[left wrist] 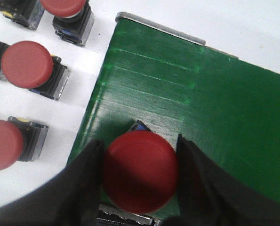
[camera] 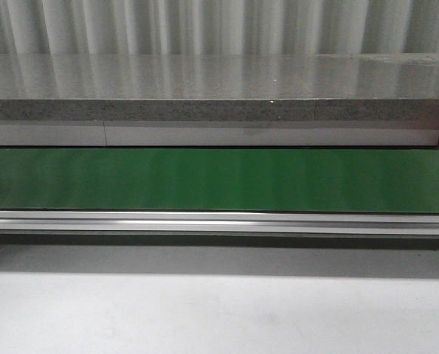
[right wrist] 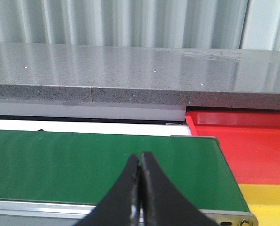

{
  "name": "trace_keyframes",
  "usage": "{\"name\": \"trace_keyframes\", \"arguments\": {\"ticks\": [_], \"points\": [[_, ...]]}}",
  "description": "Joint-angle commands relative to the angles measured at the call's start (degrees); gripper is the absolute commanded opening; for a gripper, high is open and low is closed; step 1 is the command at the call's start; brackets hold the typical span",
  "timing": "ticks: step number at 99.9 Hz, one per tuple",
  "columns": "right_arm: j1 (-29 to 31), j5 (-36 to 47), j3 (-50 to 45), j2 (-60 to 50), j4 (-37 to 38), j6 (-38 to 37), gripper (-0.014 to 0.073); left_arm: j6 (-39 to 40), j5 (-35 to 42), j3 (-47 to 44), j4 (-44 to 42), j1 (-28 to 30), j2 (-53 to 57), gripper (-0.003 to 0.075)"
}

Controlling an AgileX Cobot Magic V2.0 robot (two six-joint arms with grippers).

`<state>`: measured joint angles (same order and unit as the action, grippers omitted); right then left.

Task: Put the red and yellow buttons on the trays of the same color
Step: 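Carry the red button onto the green belt and open the left gripper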

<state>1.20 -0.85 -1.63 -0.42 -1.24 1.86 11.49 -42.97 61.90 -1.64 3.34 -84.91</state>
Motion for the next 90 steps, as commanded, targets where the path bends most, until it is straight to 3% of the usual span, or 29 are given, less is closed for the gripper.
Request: {"name": "trace_keyframes", "arguments": {"ticks": [1,13,30,37,90], "points": [[0.37,4.67,1.16,-1.08,0.56,-0.04,-0.0059,-1.22,3.14,1.97,0.62,-0.41,1.72,-0.0009],[0.37,4.67,1.16,-1.08,0.56,-0.04,-0.0059,-1.34,3.04,1.97,0.87,-0.41,1.72,0.0120],[0.37,4.67,1.16,-1.08,0.56,-0.04,-0.0059,-2.47,2.22,1.97,1.98,-0.41,1.72,0.0523],[0.37,4.67,1.16,-1.08,0.56,-0.04,-0.0059,-2.65,1.79,1.97,2.62,-0.41,1.72,0.0622],[0.37,4.67,1.16,-1.08,0.56,-0.04,-0.0059,-4.32,-0.23,10.03,2.96,-4.71,2.93,0.0639]]}}
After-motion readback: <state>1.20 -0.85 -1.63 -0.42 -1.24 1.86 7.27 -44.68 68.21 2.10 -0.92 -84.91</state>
